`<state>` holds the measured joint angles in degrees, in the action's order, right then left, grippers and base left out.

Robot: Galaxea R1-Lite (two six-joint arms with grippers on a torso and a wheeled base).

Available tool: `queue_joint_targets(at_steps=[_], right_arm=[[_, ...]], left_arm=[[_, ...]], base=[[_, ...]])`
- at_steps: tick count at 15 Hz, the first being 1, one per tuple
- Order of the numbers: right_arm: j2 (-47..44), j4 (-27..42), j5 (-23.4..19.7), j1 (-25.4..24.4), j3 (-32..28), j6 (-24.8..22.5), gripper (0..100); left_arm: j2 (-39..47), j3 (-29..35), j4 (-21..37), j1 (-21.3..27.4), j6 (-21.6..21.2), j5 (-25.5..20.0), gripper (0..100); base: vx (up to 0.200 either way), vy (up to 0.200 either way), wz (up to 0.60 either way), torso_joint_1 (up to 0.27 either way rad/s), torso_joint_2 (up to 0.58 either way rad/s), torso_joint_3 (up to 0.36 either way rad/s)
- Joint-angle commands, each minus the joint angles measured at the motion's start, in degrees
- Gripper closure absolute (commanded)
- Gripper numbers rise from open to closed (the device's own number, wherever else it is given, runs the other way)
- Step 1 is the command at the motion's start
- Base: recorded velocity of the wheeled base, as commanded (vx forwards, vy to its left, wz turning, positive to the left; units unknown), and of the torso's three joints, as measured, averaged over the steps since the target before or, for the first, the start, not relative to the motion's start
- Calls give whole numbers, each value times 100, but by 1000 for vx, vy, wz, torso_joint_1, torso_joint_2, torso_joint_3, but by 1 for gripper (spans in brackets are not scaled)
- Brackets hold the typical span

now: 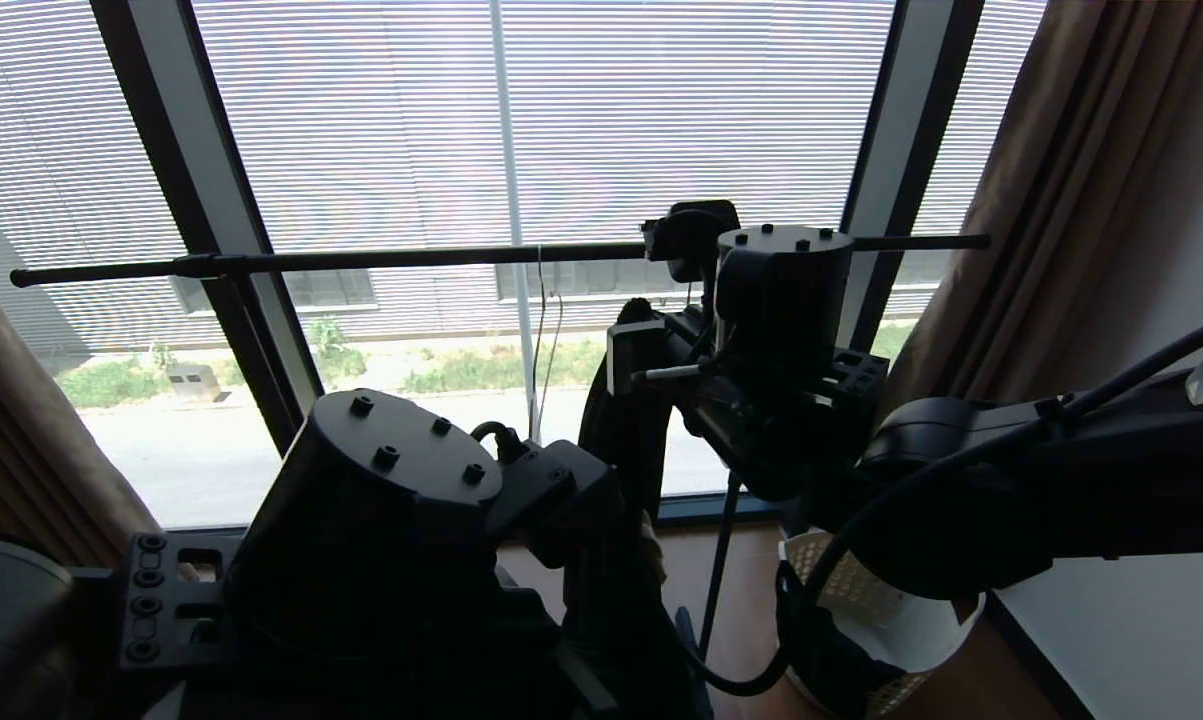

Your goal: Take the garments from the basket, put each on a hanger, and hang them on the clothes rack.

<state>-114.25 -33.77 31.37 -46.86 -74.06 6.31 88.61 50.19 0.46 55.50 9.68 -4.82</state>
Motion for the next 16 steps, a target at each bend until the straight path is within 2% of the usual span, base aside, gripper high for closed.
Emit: queue_joint_targets(at_steps=[1,3,9,12,16], right_arm=[[-45,-7,1,-25,5,72,100],[87,-7,1,10,146,177,100],[1063,-33,10,459,1262,327,100],[1854,-69,-8,643,2264,335,100],[2574,-16,-175,626,3398,283,100]], left_arm=[[68,8,-2,31,34,7,100],[16,-53,6,-66,69,24,100],[-107,-115,-2,-1042,16,-2,100],[-63,-35,-20,-1560,-212,-11,100],[7,457,-20,-1815,-230,-28,100]], base=[[0,0,0,0,0,0],[0,0,0,0,0,0],[0,0,0,0,0,0],[0,0,0,0,0,0],[0,0,0,0,0,0]])
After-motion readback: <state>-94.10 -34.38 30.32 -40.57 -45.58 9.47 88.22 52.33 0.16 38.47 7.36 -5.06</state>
